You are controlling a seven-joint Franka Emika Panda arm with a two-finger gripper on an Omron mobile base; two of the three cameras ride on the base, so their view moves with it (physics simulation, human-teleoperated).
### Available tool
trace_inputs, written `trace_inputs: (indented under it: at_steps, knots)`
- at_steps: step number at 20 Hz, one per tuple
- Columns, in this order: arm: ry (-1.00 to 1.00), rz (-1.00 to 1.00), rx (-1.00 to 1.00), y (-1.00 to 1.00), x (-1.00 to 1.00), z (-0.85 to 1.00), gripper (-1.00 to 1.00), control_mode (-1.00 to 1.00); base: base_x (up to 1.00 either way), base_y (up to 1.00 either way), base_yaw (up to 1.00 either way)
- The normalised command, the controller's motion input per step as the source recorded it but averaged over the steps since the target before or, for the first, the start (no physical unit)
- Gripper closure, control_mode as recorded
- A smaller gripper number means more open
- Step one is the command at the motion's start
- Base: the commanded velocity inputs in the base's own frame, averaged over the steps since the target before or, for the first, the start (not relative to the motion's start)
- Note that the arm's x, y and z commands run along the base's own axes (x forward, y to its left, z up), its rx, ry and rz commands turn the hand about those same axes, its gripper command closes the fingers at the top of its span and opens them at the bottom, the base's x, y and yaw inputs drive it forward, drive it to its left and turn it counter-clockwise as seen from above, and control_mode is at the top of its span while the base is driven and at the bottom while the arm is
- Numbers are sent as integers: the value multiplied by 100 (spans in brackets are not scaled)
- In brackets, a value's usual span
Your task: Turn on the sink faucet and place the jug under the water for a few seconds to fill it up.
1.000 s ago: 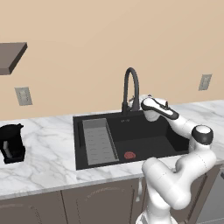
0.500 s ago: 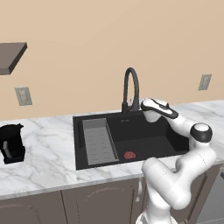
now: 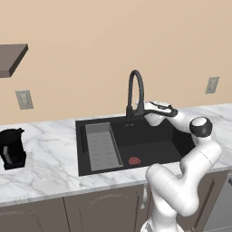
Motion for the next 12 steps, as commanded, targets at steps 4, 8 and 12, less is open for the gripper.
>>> trace_inputs:
  at_steps: [4, 8, 12]
  knots:
    - [15, -13, 7, -33, 0, -19, 100, -100, 0, 0, 0]
    - [8, -10, 10, -52, -9, -28, 100, -100, 0, 0, 0]
    - [8, -9, 8, -56, -19, -29, -100, -100, 0, 0, 0]
